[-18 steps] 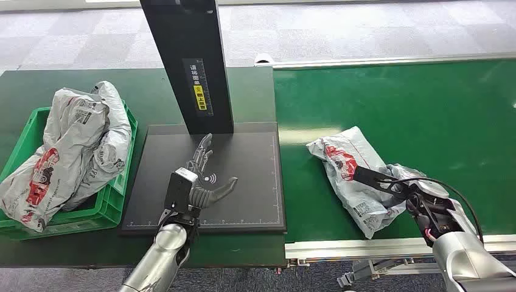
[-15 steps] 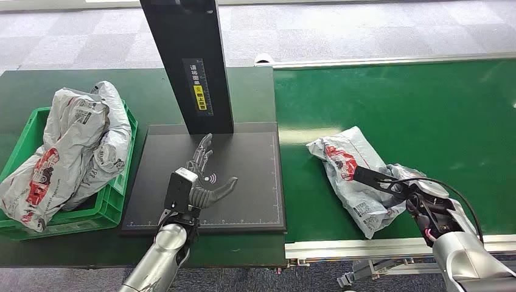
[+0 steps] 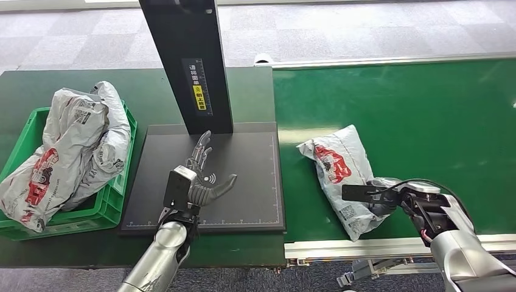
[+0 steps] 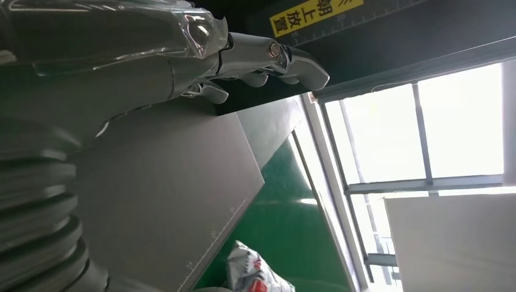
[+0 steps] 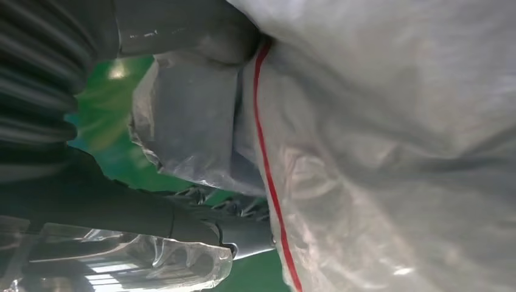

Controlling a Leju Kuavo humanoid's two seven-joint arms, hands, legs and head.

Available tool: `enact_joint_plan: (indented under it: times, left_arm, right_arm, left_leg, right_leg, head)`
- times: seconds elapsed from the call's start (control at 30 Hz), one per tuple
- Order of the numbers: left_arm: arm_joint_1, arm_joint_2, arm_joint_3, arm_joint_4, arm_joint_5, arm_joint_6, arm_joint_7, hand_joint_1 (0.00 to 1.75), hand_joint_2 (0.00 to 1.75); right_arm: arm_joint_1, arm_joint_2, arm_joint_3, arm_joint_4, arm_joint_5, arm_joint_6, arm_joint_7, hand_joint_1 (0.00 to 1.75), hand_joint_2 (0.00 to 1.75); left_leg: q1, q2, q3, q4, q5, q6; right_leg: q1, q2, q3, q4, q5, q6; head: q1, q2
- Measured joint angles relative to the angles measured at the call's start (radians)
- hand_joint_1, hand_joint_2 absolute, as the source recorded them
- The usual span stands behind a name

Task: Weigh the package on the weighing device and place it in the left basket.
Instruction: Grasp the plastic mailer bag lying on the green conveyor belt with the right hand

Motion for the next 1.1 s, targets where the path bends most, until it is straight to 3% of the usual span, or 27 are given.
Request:
enact_joint_plan:
  times: [0.53, 0.87, 1.0, 1.1]
  left_arm:
    - [-0.015, 0.002, -0.011, 0.010, 0.005, 0.004, 0.000, 0.00, 1.75]
    - [-0.012, 0.012, -0.012, 0.012, 0.004, 0.015, 0.001, 0.00, 1.75]
    - [-0.005, 0.016, -0.012, 0.006, 0.002, 0.016, 0.004, 0.00, 1.75]
    - [0.012, 0.022, -0.012, -0.014, -0.002, 0.020, 0.008, 0.00, 1.75]
  right_arm:
    - [-0.009, 0.002, 0.106, -0.049, -0.020, 0.027, -0.016, 1.75, 1.75]
    - [-0.005, 0.001, 0.146, -0.067, -0.087, -0.013, -0.019, 1.75, 1.75]
    - [0.005, 0.002, 0.154, -0.076, -0.125, -0.079, -0.013, 1.75, 1.75]
    - [0.017, 0.007, 0.149, -0.087, -0.190, -0.186, -0.005, 1.75, 1.75]
  left_leg:
    - [0.000, -0.001, -0.001, 0.000, 0.000, 0.000]
    - [0.000, -0.001, 0.000, 0.000, 0.000, 0.000]
    - [0.000, -0.001, -0.001, 0.000, 0.000, 0.000]
    - [0.000, -0.001, -0.001, 0.000, 0.000, 0.000]
  right_leg:
    - [0.000, -0.001, 0.000, 0.000, 0.000, 0.000]
    - [0.000, -0.001, 0.000, 0.000, 0.000, 0.000]
    - [0.000, -0.001, 0.000, 0.000, 0.000, 0.000]
    - [0.000, 0.000, 0.000, 0.000, 0.000, 0.000]
  head:
    - [0.000, 0.000]
    - [0.000, 0.000]
    - [0.000, 0.000]
    - [0.000, 0.000]
